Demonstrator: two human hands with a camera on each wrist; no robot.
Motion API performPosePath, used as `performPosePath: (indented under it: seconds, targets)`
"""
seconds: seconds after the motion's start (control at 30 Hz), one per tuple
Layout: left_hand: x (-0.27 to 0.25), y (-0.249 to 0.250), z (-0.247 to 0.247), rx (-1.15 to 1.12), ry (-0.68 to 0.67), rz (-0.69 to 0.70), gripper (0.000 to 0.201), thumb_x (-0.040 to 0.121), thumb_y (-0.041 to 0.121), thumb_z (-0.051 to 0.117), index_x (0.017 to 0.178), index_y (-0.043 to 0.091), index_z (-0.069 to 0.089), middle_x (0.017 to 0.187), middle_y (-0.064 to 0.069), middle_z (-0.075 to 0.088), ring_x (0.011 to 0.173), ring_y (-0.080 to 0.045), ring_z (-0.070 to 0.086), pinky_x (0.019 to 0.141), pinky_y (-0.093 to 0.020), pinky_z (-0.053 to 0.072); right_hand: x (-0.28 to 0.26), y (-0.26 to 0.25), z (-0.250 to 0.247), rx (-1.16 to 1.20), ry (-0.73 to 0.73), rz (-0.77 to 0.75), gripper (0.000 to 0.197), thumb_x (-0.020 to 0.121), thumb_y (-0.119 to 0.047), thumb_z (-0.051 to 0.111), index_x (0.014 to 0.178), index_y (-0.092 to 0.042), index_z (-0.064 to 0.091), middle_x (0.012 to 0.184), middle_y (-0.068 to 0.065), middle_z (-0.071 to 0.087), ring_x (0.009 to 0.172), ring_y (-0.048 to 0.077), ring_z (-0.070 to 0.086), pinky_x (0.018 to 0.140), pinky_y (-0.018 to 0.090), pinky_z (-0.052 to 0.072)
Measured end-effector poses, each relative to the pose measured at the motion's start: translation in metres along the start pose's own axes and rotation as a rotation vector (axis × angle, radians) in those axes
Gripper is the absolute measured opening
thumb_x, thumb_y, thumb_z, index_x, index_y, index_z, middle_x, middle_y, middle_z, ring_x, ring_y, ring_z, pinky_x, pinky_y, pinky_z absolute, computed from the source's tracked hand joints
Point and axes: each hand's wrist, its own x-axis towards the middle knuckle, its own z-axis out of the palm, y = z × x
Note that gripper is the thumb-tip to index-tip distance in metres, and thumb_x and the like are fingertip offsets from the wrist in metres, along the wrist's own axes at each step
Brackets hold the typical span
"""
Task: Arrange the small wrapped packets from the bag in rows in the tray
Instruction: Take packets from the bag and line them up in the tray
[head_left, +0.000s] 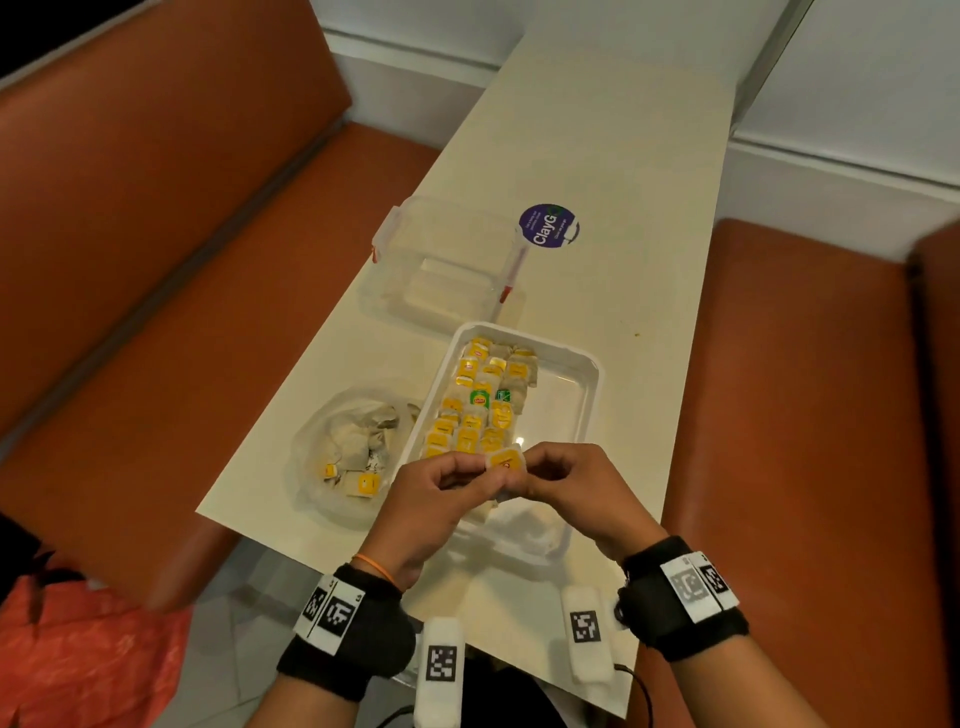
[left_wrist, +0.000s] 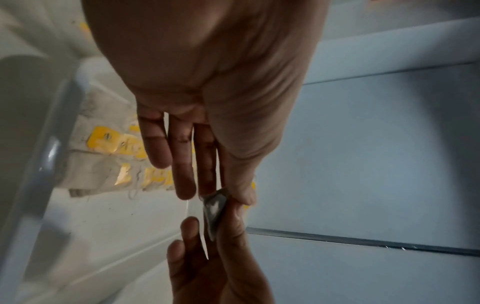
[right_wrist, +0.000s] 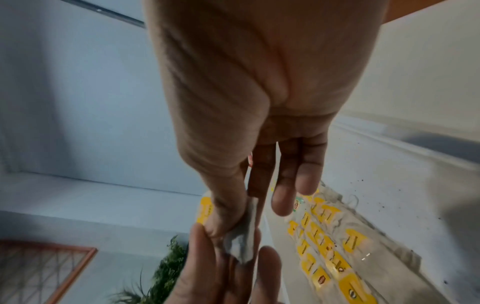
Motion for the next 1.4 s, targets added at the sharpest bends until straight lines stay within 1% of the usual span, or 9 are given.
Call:
performPosePath:
  seconds: [0.2, 0.3, 0.47, 0.6, 0.73, 1.03, 1.23, 1.33, 1.4]
  targets:
    - [0.020, -0.005, 0.012, 0.008, 0.038, -0.055, 0.017, 0.092, 0.023, 0.079, 0.104, 0.011, 0.077, 0.091, -0.006, 0.081, 0.082, -0.013, 0.076, 0.072, -0.027, 0.053, 0.016, 0.004, -0.012, -0.093, 0.071, 0.097, 0.012, 0.091, -0.026, 0.080, 0.093, -0.014, 0.082, 0.081, -0.003, 0.078, 0.068, -0.002, 0.065, 0.066, 0.014, 0.049]
    - [0.032, -0.003, 0.016, 0.010, 0.075, -0.066, 0.024, 0.091, 0.029, 0.081, 0.113, 0.020, 0.076, 0.098, -0.003, 0.081, 0.087, -0.014, 0.076, 0.069, -0.018, 0.054, 0.037, 0.008, -0.017, -0.094, 0.194, 0.105, 0.008, 0.089, -0.023, 0.082, 0.092, -0.016, 0.081, 0.079, 0.000, 0.078, 0.070, 0.005, 0.069, 0.067, 0.021, 0.053]
    - [0.041, -0.003, 0.008, -0.024, 0.151, -0.099, 0.020, 0.096, 0.034, 0.073, 0.112, 0.022, 0.077, 0.097, 0.002, 0.081, 0.090, -0.019, 0.076, 0.072, -0.022, 0.056, 0.097, 0.031, -0.020, -0.098, 0.506, 0.176, 0.005, 0.092, -0.024, 0.076, 0.088, -0.021, 0.074, 0.086, 0.001, 0.076, 0.087, 0.024, 0.073, 0.082, 0.041, 0.060]
    - [0.036, -0.013, 0.000, -0.079, 0.184, -0.136, 0.021, 0.098, 0.035, 0.070, 0.102, 0.017, 0.080, 0.091, -0.004, 0.080, 0.079, -0.014, 0.071, 0.076, -0.033, 0.055, 0.125, 0.036, -0.014, -0.217, 0.574, 0.226, 0.006, 0.102, -0.017, 0.060, 0.098, -0.015, 0.064, 0.097, 0.000, 0.066, 0.093, 0.022, 0.063, 0.078, 0.029, 0.044]
    - [0.033, -0.023, -0.004, -0.108, 0.194, -0.162, 0.022, 0.100, 0.033, 0.068, 0.100, 0.016, 0.082, 0.090, -0.010, 0.079, 0.076, -0.016, 0.068, 0.075, -0.038, 0.052, 0.144, 0.039, -0.012, -0.295, 0.598, 0.280, 0.006, 0.105, -0.015, 0.052, 0.103, -0.015, 0.058, 0.099, 0.000, 0.060, 0.089, 0.020, 0.055, 0.076, 0.028, 0.039]
    - [0.042, -0.027, -0.017, -0.037, 0.273, -0.104, 0.014, 0.098, 0.030, 0.072, 0.098, 0.019, 0.080, 0.088, -0.002, 0.080, 0.079, -0.014, 0.071, 0.076, -0.036, 0.055, 0.170, 0.050, -0.017, -0.376, 0.670, 0.354, 0.031, 0.099, -0.009, 0.052, 0.129, -0.001, 0.057, 0.130, 0.017, 0.063, 0.119, 0.036, 0.062, 0.088, 0.034, 0.046]
    - [0.047, -0.024, -0.059, 0.005, 0.445, -0.075, 0.009, 0.097, 0.023, 0.072, 0.101, 0.022, 0.080, 0.091, -0.001, 0.079, 0.084, -0.016, 0.070, 0.073, -0.031, 0.054, 0.179, 0.055, -0.018, -0.320, 0.741, 0.350, 0.024, 0.102, -0.011, 0.055, 0.124, -0.006, 0.065, 0.126, 0.013, 0.068, 0.116, 0.033, 0.064, 0.091, 0.034, 0.050]
    - [0.051, -0.031, -0.083, 0.170, 0.531, -0.078, 0.009, 0.093, 0.026, 0.077, 0.102, 0.027, 0.080, 0.097, 0.008, 0.078, 0.094, -0.012, 0.071, 0.085, -0.032, 0.057, 0.182, 0.058, -0.015, -0.318, 0.771, 0.343, 0.023, 0.102, -0.014, 0.056, 0.122, -0.008, 0.066, 0.126, 0.012, 0.067, 0.115, 0.033, 0.064, 0.095, 0.038, 0.053]
    - [0.055, -0.038, -0.095, 0.334, 0.538, -0.076, 0.017, 0.089, 0.025, 0.081, 0.105, 0.027, 0.077, 0.102, 0.010, 0.075, 0.096, -0.008, 0.069, 0.080, -0.024, 0.052, 0.183, 0.058, -0.013, -0.320, 0.798, 0.341, 0.024, 0.102, -0.015, 0.059, 0.123, -0.006, 0.064, 0.127, 0.014, 0.065, 0.116, 0.034, 0.065, 0.094, 0.038, 0.054]
